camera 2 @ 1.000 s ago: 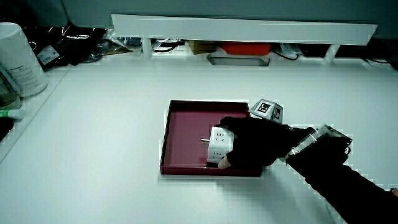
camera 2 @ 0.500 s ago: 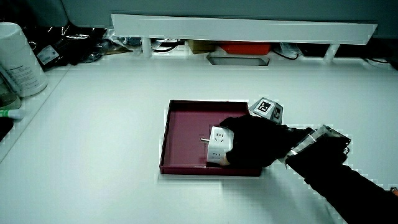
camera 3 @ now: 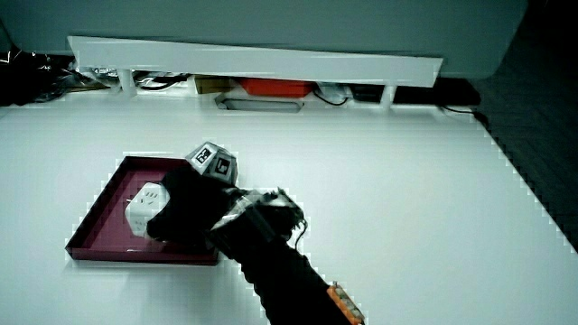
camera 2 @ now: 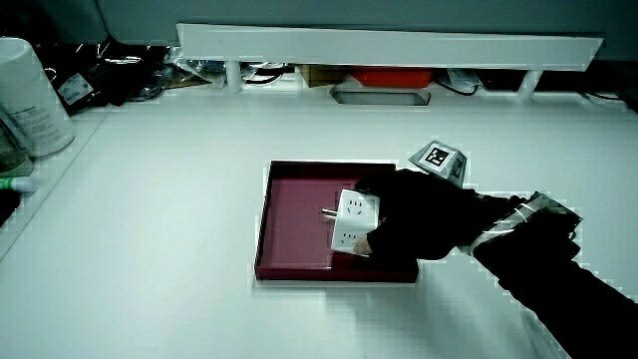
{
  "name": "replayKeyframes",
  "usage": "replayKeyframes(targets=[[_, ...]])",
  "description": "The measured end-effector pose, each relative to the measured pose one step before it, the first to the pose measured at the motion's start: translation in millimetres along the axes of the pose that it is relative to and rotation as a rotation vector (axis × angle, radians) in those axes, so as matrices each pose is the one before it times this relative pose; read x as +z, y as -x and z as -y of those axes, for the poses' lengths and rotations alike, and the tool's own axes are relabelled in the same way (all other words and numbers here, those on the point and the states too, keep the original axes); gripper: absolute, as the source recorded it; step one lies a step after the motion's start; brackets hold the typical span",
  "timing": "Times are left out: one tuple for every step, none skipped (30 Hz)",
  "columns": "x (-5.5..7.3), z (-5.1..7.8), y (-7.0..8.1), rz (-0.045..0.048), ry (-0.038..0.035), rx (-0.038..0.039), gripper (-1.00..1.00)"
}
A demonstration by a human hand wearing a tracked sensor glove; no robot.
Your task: Pick socket
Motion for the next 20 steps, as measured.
replayKeyframes(targets=[[5.40,3.62,5.47,-0.00119,-0.00594,0.00225,1.00],[-2.41,-3.95,-8.51,-0.07050,0.04392,0.06973,1.00],[7.45,6.92,9.40,0.09117,-0.04888,-0.06571,1.00],[3.64,2.26,1.51,-0.00574,0.00914,0.01083,1.00],[1.47,-0.73,-3.32,-0.07339,0.02916,0.06931,1.00],[3.07,2.34,-0.84,-0.01674,-0.00219,0.00889,1.00],[3.76,2.69,-0.09,0.00649,-0.01165,0.02028,1.00],[4.20,3.60,2.00,-0.00592,-0.00105,-0.00812,1.00],[-2.03,-1.20,-9.36,-0.13389,-0.00618,0.08610,1.00],[5.04,4.48,3.29,0.02419,-0.00445,-0.01847,1.00],[5.14,4.51,3.08,0.02419,-0.00445,-0.01847,1.00],[5.23,4.54,2.87,0.02419,-0.00445,-0.01847,1.00],[4.19,3.07,-0.55,0.01841,-0.01538,0.01085,1.00],[3.82,2.83,-1.31,0.00633,-0.00449,0.00415,1.00],[4.29,3.35,1.50,-0.00100,-0.00248,-0.01103,1.00],[0.72,4.18,3.33,-0.18399,0.02895,-0.04391,1.00],[6.57,3.02,-2.05,0.15264,-0.03847,0.01269,1.00],[3.32,2.94,-2.01,-0.01531,-0.00357,0.00063,1.00],[3.78,4.28,0.31,-0.00817,-0.00714,-0.02861,1.00],[3.54,3.13,-2.40,-0.01608,-0.00443,0.00104,1.00]])
